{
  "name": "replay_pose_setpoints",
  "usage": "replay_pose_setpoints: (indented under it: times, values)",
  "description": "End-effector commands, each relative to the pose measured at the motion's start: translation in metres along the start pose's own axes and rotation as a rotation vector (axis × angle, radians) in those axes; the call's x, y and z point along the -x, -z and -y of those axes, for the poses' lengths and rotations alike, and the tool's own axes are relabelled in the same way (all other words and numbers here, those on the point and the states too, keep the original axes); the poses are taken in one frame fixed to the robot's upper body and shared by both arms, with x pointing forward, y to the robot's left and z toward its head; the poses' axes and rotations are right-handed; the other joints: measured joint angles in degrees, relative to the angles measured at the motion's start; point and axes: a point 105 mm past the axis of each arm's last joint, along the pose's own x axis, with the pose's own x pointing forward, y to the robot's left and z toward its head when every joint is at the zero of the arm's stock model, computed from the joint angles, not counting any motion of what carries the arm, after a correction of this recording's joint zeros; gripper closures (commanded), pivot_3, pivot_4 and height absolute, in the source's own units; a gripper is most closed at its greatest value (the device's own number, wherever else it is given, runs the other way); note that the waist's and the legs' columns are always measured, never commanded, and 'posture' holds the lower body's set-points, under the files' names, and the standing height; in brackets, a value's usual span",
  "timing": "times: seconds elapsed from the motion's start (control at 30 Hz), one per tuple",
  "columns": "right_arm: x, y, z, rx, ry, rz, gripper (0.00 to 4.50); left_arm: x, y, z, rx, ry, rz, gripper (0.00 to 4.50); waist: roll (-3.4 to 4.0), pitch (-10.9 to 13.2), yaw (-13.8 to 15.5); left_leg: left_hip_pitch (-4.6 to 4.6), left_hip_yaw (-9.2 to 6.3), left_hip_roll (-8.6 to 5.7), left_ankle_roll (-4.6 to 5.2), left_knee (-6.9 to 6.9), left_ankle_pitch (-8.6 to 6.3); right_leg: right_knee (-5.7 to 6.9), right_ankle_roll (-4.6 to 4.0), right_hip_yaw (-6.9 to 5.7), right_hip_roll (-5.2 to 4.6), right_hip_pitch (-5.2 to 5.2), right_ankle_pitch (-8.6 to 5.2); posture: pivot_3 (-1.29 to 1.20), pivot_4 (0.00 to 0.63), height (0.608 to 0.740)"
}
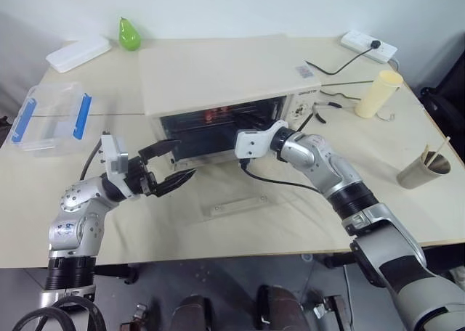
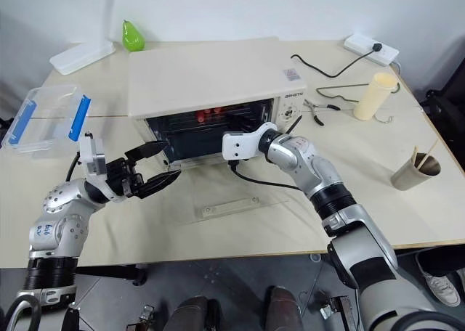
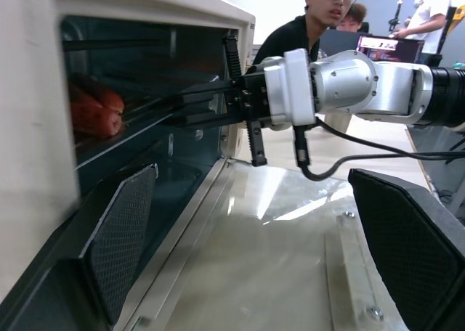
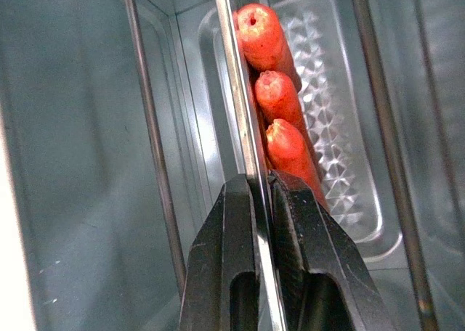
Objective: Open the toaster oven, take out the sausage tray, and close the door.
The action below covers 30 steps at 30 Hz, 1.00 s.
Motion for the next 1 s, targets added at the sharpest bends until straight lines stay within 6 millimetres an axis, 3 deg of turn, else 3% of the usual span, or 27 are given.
replay_pose_setpoints:
  times: [0.03,0.5,0.77,1.0]
  values:
    - [0.006,-0.027,0.026,-0.011,0.077,0.13,4.38,0.001,-0.013,-0.012,-0.041,-0.038,0.035,0.0,-0.01,0.01,-0.28,0.0,0.0,0.0,0.0,0.0,0.0,0.0,0.0,0.0,0.0,0.0,0.0,0.0,0.15,0.74]
    - [0.066,-0.043,-0.003,-0.044,-0.044,0.147,4.38,0.008,-0.02,-0.019,-0.018,-0.05,0.031,0.0,-0.03,0.02,0.71,0.0,-0.02,0.0,-0.01,0.04,0.0,0.0,0.0,0.03,-0.01,0.01,0.0,0.0,0.15,0.74]
    - [0.088,-0.056,0.007,-0.037,-0.041,0.152,4.38,0.005,-0.02,-0.02,0.007,-0.039,0.016,0.0,-0.05,0.03,1.2,0.02,-0.01,-0.01,0.0,0.1,0.0,-0.02,0.0,0.07,-0.01,0.01,0.0,0.0,0.15,0.74]
    - [0.106,-0.068,-0.008,-0.004,-0.049,0.184,4.38,0.004,-0.015,-0.017,0.058,-0.041,-0.01,0.0,-0.06,0.03,1.33,0.0,0.02,-0.03,0.0,0.09,0.0,-0.02,0.0,0.03,-0.01,0.03,0.0,0.0,0.15,0.74]
